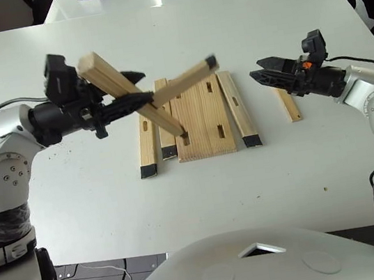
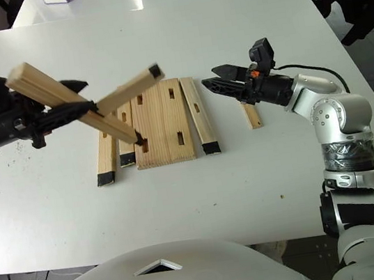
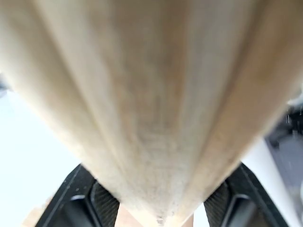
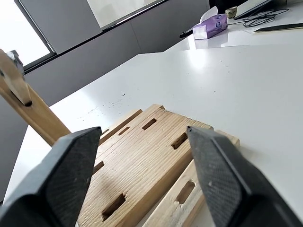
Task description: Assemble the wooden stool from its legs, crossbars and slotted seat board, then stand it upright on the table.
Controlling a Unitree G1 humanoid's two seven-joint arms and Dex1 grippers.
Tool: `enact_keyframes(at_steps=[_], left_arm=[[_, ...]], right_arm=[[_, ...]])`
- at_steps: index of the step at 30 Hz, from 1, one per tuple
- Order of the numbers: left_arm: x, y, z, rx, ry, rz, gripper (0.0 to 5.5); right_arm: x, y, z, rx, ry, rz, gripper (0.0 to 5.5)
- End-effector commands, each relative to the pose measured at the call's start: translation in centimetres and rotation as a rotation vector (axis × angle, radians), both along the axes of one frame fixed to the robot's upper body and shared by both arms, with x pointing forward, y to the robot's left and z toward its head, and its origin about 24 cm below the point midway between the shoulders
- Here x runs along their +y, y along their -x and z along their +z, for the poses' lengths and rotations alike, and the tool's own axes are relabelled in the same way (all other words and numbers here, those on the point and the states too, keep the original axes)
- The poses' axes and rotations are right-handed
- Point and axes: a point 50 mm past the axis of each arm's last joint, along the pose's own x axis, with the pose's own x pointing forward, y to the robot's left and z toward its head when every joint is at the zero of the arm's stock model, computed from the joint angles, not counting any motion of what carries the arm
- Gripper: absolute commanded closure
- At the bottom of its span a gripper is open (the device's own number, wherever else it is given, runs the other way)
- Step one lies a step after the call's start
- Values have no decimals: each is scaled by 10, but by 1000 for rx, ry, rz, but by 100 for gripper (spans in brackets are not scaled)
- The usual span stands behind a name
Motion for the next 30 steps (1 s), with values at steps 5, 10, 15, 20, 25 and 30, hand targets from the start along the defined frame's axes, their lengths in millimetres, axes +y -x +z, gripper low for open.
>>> enact_keyframes(at_steps=[5,10,15,20,25,30], left_arm=[[-5,-9,-2,-30,-15,-61,343],[-9,-11,14,-80,33,-84,344],[-15,-14,26,-106,76,-104,344],[-20,-14,11,-66,53,-115,344],[-23,-16,-2,-56,8,-119,344],[-23,-20,-2,-55,25,-110,344]], right_arm=[[2,-1,-7,-7,19,-29,219],[0,1,-10,-4,20,-40,219],[3,1,-14,2,26,-40,219],[4,0,-16,3,31,-35,219],[4,-4,-15,0,31,-43,219],[5,-2,-17,3,25,-44,219]])
